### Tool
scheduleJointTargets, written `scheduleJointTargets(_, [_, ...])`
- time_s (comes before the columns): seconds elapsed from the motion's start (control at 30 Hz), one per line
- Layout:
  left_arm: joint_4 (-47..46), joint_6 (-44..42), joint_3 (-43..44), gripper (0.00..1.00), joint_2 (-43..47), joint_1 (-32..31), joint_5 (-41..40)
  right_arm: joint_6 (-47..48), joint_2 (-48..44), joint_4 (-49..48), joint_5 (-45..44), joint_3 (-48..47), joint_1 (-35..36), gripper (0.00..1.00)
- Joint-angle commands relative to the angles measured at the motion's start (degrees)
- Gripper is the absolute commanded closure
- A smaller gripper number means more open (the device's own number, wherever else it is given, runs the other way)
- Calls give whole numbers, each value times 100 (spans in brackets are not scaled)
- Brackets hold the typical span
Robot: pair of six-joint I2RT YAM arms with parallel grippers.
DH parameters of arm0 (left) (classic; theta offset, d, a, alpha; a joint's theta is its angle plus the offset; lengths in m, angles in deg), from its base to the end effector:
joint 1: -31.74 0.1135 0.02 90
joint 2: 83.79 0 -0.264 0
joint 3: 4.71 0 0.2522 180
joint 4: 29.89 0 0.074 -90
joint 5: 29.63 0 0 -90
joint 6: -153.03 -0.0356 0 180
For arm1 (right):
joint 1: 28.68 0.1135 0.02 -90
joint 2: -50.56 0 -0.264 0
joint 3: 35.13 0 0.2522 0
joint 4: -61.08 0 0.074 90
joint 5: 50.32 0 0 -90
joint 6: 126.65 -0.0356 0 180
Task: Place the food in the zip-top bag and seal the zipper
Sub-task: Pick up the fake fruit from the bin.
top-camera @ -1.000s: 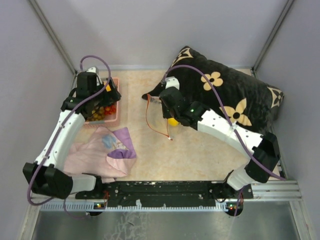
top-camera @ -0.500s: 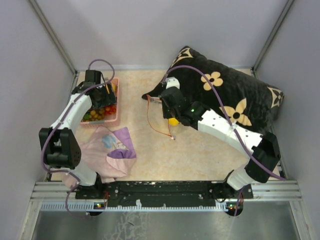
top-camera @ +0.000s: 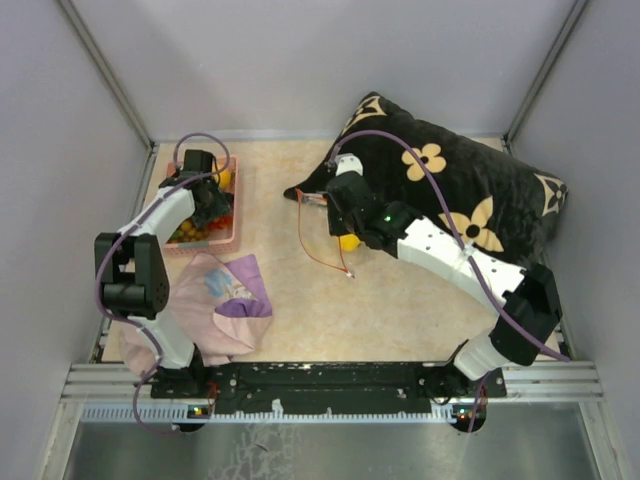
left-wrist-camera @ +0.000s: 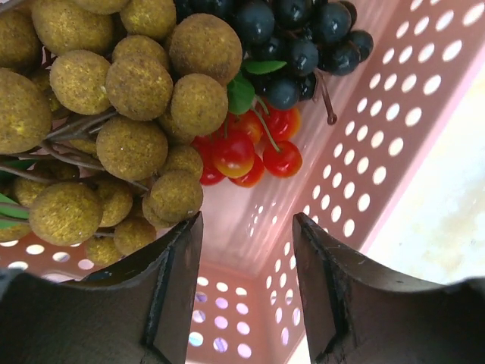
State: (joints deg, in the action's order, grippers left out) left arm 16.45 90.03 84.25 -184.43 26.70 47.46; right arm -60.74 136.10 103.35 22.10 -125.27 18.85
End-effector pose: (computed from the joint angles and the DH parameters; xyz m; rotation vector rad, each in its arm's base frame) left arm 0.3725 -0.0249 0.2297 -0.5656 2.4823 0.0755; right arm 0.2350 0.2408 0.3310 -0.2844 2.1974 0.3581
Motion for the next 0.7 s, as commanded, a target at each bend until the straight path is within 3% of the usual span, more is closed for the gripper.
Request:
scheduleJointTargets(0.0, [-464, 835, -56, 43, -217, 12, -317, 62, -77, -246, 101, 37, -97, 100])
scheduleJointTargets(0.4, [-513, 1175, 259, 44, -1016, -61, -838, 182, -50, -277, 321, 100, -311, 100])
scheduleJointTargets(0.67, [-406, 1180, 311, 43, -1514, -64, -742, 243, -89, -340, 436, 208, -451, 100])
